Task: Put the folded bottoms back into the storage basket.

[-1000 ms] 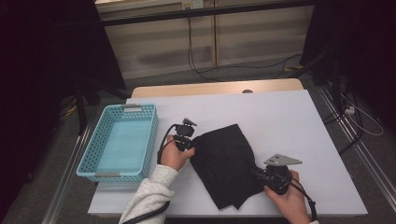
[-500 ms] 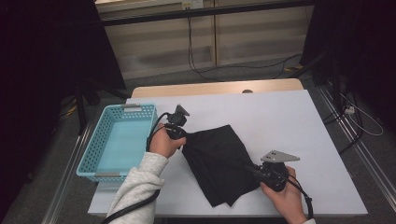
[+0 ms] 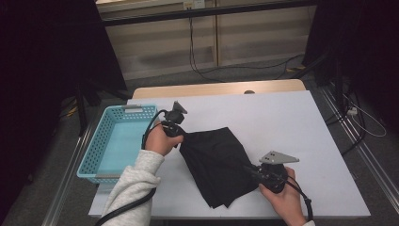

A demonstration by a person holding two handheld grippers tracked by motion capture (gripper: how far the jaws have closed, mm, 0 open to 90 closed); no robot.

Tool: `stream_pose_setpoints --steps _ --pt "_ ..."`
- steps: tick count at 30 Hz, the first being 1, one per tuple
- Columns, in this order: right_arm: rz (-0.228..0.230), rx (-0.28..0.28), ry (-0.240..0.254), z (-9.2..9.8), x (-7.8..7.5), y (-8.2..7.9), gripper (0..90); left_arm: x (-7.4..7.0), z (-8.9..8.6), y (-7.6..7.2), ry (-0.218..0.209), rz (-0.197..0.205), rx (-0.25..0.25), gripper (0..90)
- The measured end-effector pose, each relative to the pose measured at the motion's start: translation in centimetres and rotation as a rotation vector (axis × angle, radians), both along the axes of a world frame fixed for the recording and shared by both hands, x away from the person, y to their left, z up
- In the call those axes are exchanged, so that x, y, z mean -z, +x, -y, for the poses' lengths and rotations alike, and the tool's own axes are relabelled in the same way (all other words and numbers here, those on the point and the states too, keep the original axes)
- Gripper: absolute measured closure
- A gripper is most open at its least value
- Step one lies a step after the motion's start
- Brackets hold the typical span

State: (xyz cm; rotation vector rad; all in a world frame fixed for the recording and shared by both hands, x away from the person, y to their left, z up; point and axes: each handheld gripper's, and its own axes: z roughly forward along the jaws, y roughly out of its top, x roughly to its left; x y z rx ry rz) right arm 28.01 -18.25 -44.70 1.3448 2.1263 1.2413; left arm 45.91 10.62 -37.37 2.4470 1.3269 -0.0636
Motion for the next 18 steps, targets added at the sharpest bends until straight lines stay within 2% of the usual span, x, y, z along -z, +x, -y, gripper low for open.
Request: stream_pose_setpoints --steps 9,15,18 --pt "0.043 -0.016 -0.007 -0.9 -0.7 0.1 83.4 -1.8 -0.4 0.5 0.048 -0.037 0.014 85.0" --pt "0.063 -0.021 0.009 -1.6 -1.1 0.1 83.4 -3.0 -0.5 0.8 0.102 -0.061 0.028 85.0" --pt "0.068 -0.022 0.022 -1.8 -1.3 0.2 83.4 -3.7 -0.7 1.0 0.116 -0.077 0.025 85.0"
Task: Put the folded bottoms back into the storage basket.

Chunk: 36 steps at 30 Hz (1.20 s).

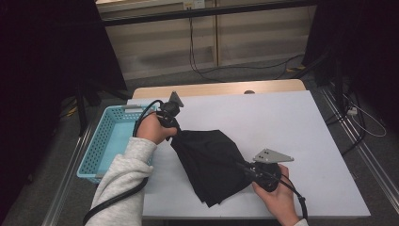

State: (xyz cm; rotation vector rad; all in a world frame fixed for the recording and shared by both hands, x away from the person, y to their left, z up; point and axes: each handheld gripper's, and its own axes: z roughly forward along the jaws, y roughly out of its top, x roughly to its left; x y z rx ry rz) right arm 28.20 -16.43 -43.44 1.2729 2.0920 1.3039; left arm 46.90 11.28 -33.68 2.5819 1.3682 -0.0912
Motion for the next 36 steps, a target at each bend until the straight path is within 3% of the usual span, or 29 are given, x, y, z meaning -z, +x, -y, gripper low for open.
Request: stream_pose_setpoints --steps 4,17,31,36 --pt "0.014 -0.007 0.011 -0.5 -0.3 0.0 83.4 -1.1 -0.1 0.1 0.032 0.005 0.011 85.0" --pt "0.052 -0.017 0.051 -1.7 -1.6 0.1 83.4 -3.7 -0.9 0.3 0.059 0.024 -0.005 85.0" --pt "0.071 -0.043 0.07 -3.0 -2.4 0.3 83.3 -5.4 -2.3 0.2 0.063 0.03 -0.021 85.0" --pt "0.09 -0.055 0.082 -3.5 -3.1 0.3 83.4 -7.0 -2.9 0.2 0.067 0.044 -0.034 85.0"
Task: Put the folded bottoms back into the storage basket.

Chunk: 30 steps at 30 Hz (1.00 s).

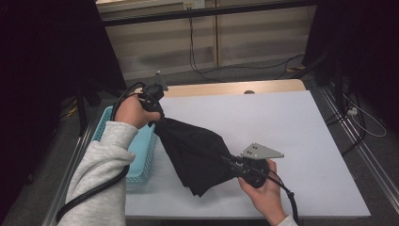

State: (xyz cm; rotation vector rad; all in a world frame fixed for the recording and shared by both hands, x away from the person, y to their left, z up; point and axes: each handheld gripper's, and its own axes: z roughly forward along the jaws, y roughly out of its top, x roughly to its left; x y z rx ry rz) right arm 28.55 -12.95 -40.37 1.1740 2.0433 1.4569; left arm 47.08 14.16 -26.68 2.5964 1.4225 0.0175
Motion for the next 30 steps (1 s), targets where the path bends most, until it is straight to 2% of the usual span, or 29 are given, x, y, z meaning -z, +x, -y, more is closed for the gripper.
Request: stream_pose_setpoints --steps 9,13,21,23,30 --pt "0.018 -0.027 0.003 -1.1 -1.4 0.4 83.3 -1.7 -1.0 0.2 0.012 0.017 -0.015 85.1" --pt "0.025 -0.035 0.009 -1.6 -1.8 0.7 83.3 -2.2 -1.7 0.2 -0.003 0.015 -0.028 85.0" --pt "0.041 -0.045 0.024 -2.4 -2.3 0.8 83.3 -3.3 -2.5 0.2 0.01 0.023 -0.036 85.1" --pt "0.048 -0.045 0.028 -2.6 -2.6 0.8 83.4 -3.6 -2.6 0.2 0.026 0.026 -0.037 85.1" --pt "0.06 -0.061 0.041 -3.2 -3.3 0.9 83.3 -5.0 -3.3 0.1 0.025 0.031 -0.049 85.1"
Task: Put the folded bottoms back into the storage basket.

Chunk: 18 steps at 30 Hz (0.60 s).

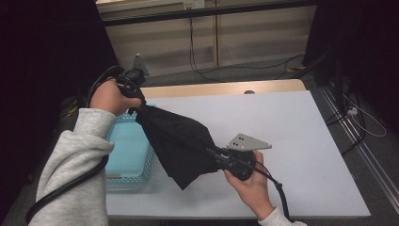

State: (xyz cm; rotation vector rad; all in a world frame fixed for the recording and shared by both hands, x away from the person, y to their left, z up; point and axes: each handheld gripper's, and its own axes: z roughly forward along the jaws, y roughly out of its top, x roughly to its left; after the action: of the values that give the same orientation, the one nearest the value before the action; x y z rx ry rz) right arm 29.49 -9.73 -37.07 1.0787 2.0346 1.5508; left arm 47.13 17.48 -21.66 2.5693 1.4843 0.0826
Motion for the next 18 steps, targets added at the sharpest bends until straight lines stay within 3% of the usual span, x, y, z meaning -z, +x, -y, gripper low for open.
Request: stream_pose_setpoints --steps 18 --pt "0.034 -0.027 0.028 -1.8 -0.7 0.9 83.3 -2.7 -1.6 -0.2 0.019 0.031 -0.026 85.1"
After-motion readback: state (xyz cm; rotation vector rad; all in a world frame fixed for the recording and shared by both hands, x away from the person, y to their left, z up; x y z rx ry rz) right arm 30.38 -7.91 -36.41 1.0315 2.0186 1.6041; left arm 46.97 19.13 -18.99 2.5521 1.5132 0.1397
